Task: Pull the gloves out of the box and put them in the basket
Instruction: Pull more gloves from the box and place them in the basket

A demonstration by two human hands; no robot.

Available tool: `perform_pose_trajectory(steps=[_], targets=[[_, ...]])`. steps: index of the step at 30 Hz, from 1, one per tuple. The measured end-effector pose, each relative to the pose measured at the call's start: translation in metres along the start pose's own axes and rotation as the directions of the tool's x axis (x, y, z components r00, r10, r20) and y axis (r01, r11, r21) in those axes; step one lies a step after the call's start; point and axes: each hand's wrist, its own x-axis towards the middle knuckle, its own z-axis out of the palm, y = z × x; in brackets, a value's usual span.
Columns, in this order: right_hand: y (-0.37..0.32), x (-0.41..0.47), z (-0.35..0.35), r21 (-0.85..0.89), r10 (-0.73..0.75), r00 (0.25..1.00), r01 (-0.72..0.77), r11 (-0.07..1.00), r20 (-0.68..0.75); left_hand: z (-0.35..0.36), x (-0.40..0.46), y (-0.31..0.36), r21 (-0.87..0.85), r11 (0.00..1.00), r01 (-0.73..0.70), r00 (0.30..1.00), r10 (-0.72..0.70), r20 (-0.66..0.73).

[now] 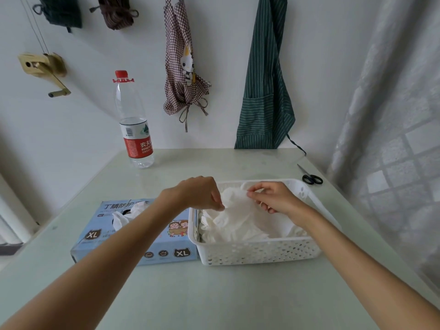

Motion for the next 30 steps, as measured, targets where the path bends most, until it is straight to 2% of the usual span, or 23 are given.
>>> perform_pose_trajectory(steps=[5, 9, 11, 14, 16, 18, 20, 21, 24, 26, 30], targets=[[0.005, -0.001, 0.002, -0.011, -0.014, 0.999, 0.015, 1.000, 0.034, 0.016, 0.012, 0.004, 0.041, 0.998, 0.040, 0.996, -0.044, 0.084], [0.007, -0.001, 0.004, -0.007, -0.026, 0.998, 0.026, 1.000, 0.053, 0.013, 0.010, 0.002, -0.012, 0.999, 0.045, 0.999, -0.045, -0.019], [0.008, 0.002, 0.008, -0.019, -0.034, 0.998, 0.035, 0.999, 0.056, 0.006, 0.007, -0.001, 0.022, 0.998, 0.066, 0.997, -0.065, -0.049], [0.004, 0.003, 0.016, -0.082, -0.007, 0.983, 0.022, 0.996, 0.182, 0.000, -0.001, -0.002, 0.151, 0.985, 0.080, 0.997, -0.079, -0.010], [0.002, 0.002, 0.015, -0.153, 0.014, 0.967, 0.026, 0.988, 0.253, -0.001, -0.007, -0.003, 0.164, 0.984, 0.066, 0.997, -0.070, 0.017], [0.000, 0.003, 0.003, -0.247, -0.060, 0.985, 0.099, 0.964, 0.159, -0.004, -0.010, -0.003, 0.119, 0.992, 0.049, 0.999, -0.046, -0.029], [0.002, 0.005, -0.011, -0.394, -0.183, 0.983, 0.170, 0.903, 0.004, -0.002, -0.006, -0.003, 0.106, 0.994, -0.034, 0.993, 0.046, -0.113], [0.004, 0.007, -0.015, -0.477, -0.215, 0.977, 0.186, 0.859, -0.007, 0.001, -0.003, -0.003, 0.119, 0.988, -0.096, 0.987, 0.110, -0.120], [0.012, 0.011, -0.009, -0.617, -0.112, 0.978, 0.199, 0.761, 0.178, 0.017, 0.009, 0.003, 0.256, 0.933, -0.251, 0.966, 0.260, 0.001], [0.017, 0.016, -0.002, -0.636, -0.019, 0.960, 0.199, 0.745, 0.278, 0.024, 0.016, 0.004, 0.366, 0.891, -0.267, 0.962, 0.269, 0.047], [0.024, 0.027, 0.003, -0.629, 0.041, 0.920, 0.233, 0.742, 0.389, 0.023, 0.022, 0.002, 0.463, 0.851, -0.247, 0.969, 0.230, 0.095]])
